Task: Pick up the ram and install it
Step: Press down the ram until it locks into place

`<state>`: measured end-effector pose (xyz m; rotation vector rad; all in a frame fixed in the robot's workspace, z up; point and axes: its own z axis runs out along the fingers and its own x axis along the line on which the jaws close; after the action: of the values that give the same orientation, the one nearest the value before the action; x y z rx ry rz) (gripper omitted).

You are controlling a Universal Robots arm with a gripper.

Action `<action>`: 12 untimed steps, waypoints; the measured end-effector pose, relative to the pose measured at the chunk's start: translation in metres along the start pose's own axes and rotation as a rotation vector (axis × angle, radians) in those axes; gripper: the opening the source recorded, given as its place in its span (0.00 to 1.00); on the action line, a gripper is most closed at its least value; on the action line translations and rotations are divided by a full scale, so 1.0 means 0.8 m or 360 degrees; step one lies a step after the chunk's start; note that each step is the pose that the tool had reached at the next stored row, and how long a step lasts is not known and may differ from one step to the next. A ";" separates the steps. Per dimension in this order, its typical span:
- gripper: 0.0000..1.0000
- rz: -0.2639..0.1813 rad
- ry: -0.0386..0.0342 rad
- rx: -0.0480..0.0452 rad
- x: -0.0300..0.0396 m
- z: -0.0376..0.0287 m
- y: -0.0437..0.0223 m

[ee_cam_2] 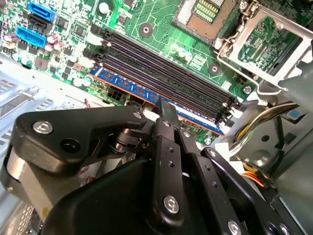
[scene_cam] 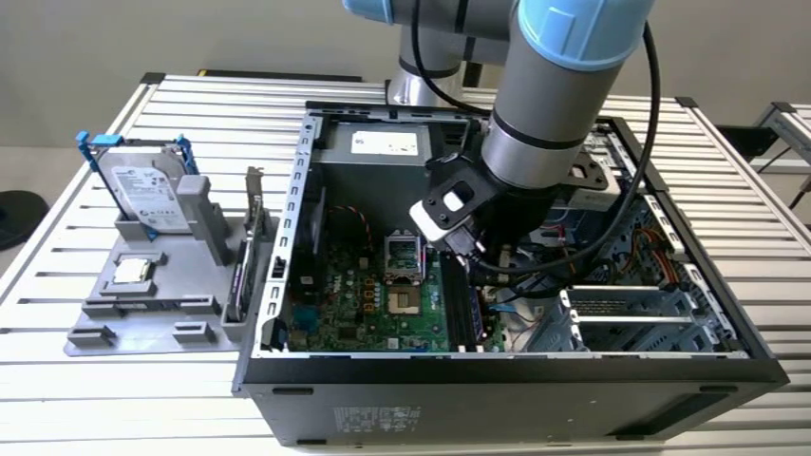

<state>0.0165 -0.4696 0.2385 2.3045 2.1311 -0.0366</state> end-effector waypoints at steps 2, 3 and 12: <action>0.00 0.0000 0.0000 0.0000 0.0001 0.0003 0.0000; 0.00 0.0000 0.0000 0.0000 0.0001 0.0012 0.0000; 0.00 -0.0026 0.0000 0.0002 0.0002 0.0099 0.0002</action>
<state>0.0165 -0.4695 0.2306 2.2874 2.1507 -0.0381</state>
